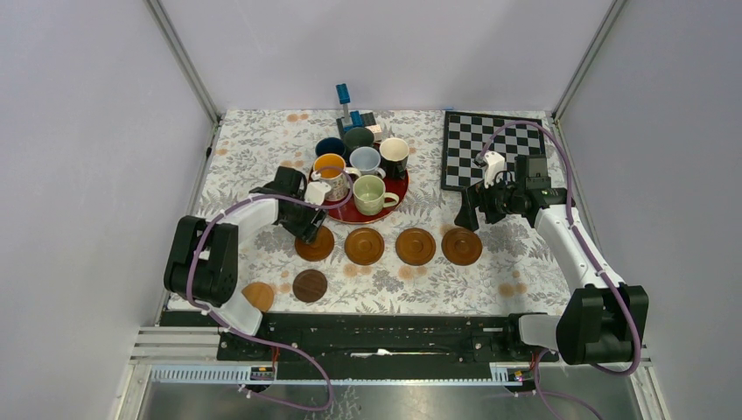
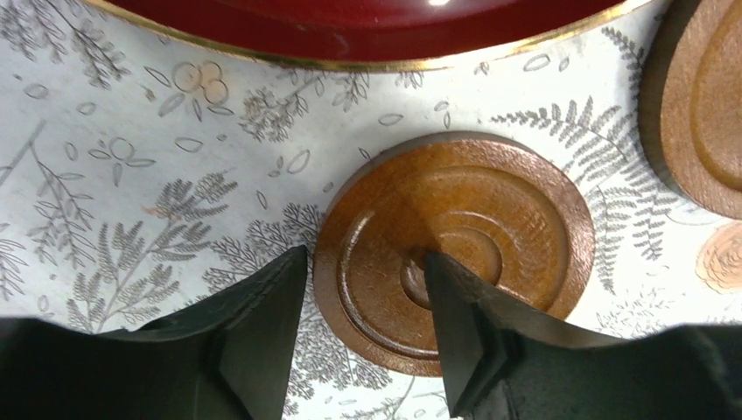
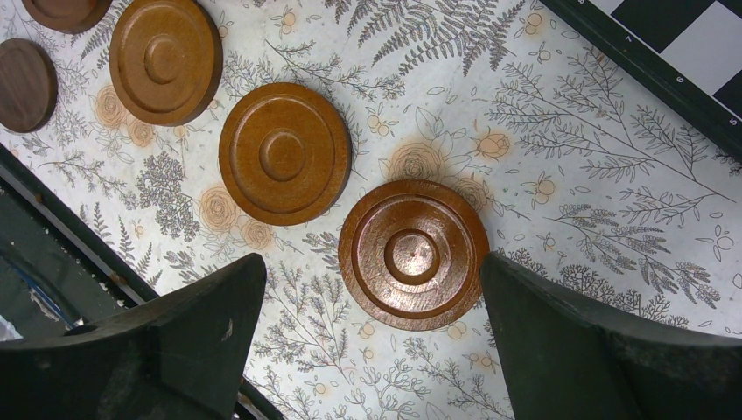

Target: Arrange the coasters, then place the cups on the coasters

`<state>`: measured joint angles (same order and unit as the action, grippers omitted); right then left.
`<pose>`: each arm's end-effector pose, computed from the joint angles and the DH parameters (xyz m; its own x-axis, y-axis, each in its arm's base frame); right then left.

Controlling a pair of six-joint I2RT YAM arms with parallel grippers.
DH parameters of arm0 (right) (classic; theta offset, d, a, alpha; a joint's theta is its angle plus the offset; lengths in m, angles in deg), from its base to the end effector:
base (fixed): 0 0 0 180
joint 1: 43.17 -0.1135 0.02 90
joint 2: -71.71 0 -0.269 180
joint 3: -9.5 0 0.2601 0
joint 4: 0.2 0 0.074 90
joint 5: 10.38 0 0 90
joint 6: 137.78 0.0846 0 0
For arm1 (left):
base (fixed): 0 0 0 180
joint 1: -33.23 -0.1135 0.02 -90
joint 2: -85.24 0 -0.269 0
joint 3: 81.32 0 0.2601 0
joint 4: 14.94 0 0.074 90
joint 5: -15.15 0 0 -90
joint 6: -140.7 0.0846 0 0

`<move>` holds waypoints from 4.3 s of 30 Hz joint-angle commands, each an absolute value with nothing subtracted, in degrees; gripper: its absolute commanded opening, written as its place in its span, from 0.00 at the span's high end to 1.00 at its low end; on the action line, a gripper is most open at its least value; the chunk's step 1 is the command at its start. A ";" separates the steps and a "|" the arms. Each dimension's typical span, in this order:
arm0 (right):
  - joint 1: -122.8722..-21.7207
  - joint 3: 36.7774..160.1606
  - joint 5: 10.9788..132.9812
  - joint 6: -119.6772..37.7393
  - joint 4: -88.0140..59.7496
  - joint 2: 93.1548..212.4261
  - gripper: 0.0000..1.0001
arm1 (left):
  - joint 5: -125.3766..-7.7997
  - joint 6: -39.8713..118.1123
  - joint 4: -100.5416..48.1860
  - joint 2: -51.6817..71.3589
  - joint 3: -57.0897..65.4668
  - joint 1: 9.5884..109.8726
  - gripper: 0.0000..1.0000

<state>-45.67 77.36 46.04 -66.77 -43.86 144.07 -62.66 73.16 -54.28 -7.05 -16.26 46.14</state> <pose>0.2918 0.0596 0.2418 -0.5720 -0.2963 -0.7648 -0.6251 0.7612 0.1726 0.3121 -0.0899 0.1195 -0.7118 0.5463 -0.4415 0.6191 0.7848 -0.0271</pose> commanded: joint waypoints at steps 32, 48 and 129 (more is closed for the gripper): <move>-45.37 77.45 42.61 -65.10 -44.31 142.95 0.00 | -56.45 109.55 -79.26 12.33 -27.53 14.12 0.36; -45.37 77.24 42.79 -64.75 -43.39 143.96 0.01 | -59.70 104.68 -68.45 10.14 -30.84 14.07 0.47; -45.37 76.89 42.87 -64.48 -43.53 143.78 0.00 | -59.44 87.25 -69.59 15.51 -29.13 50.83 0.42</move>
<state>-45.65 76.85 43.96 -65.21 -44.04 143.98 -55.76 89.11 -74.43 14.90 -27.64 47.80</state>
